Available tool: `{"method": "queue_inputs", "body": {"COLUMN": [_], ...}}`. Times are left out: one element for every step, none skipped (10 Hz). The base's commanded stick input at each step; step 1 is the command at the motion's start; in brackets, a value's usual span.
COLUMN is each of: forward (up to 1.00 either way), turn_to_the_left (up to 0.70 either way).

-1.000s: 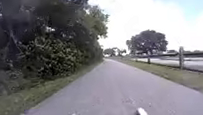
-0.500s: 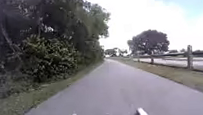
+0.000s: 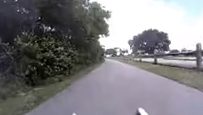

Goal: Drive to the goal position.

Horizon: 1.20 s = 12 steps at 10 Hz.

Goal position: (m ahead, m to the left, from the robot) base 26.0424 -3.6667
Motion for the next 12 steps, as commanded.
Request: {"method": "queue_inputs", "body": {"forward": [0.7, 0.7, 0.7, 0.7, 0.7, 0.7, 0.7, 0.7, 0.7, 0.7, 0.7, 0.7], "turn_to_the_left": [0.0, 0.0, 0.0, -0.2, -0.35, -0.35, -0.35, -0.35, 0.0, 0.0, 0.0, 0.0]}}
